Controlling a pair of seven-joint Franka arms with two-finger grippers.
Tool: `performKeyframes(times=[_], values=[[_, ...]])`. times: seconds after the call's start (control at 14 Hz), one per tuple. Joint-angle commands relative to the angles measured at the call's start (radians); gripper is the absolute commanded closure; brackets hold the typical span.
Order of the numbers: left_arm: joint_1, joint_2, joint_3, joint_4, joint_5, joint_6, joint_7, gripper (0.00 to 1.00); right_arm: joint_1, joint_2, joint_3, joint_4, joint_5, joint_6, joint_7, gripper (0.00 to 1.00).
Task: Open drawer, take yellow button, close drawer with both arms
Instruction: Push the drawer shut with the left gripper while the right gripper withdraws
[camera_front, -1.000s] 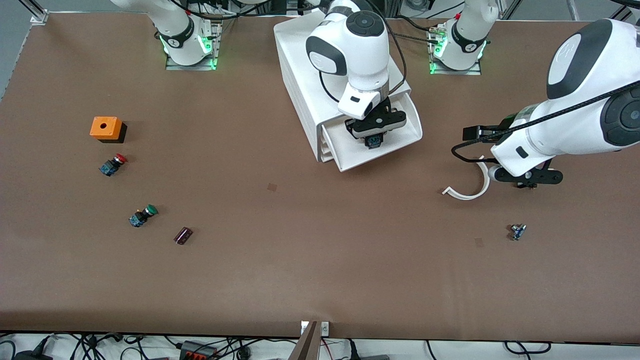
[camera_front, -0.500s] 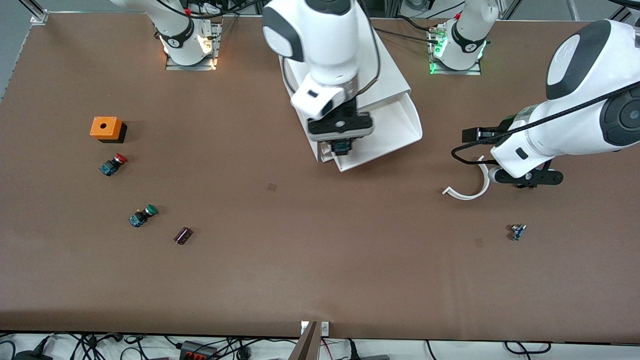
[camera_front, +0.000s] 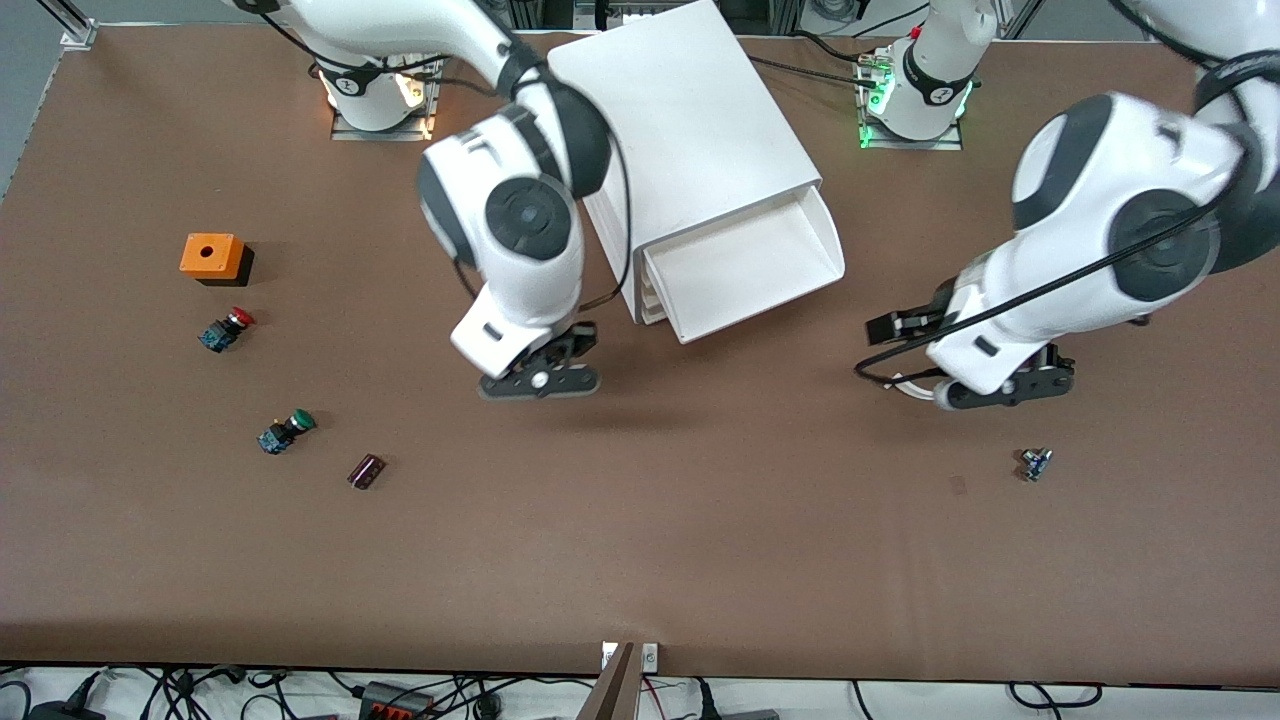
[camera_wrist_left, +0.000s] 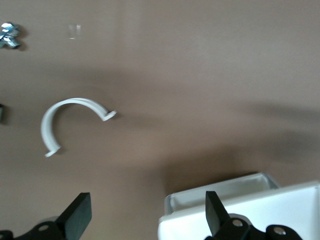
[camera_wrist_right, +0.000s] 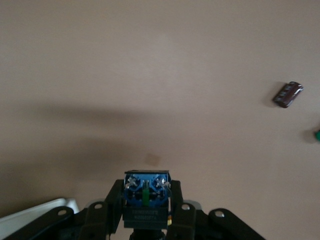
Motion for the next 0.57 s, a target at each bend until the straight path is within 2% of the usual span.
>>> performKeyframes(times=[0.0, 0.07, 0.21, 0.29, 0.43, 0.5], values=[[0.004, -0.018, -0.046, -0.120, 0.022, 0.163, -0.123, 0.00, -0.089, -0.058, 0.015, -0.112, 0.105, 0.011, -0.102, 1.00], [0.006, -0.018, -0.059, -0.167, 0.022, 0.235, -0.185, 0.00, -0.119, -0.070, 0.015, -0.151, 0.149, 0.014, -0.137, 1.00], [-0.007, -0.018, -0.098, -0.261, 0.033, 0.370, -0.291, 0.00, -0.171, -0.076, 0.012, -0.201, 0.149, 0.011, -0.261, 1.00], [-0.029, -0.018, -0.098, -0.302, 0.075, 0.427, -0.337, 0.00, -0.202, -0.078, 0.010, -0.230, 0.149, 0.016, -0.315, 1.00], [-0.082, -0.018, -0.099, -0.341, 0.178, 0.443, -0.446, 0.00, -0.259, -0.078, 0.010, -0.278, 0.154, 0.048, -0.387, 1.00], [-0.097, -0.018, -0.102, -0.353, 0.186, 0.445, -0.497, 0.00, -0.283, -0.078, 0.010, -0.306, 0.155, 0.069, -0.430, 1.00]])
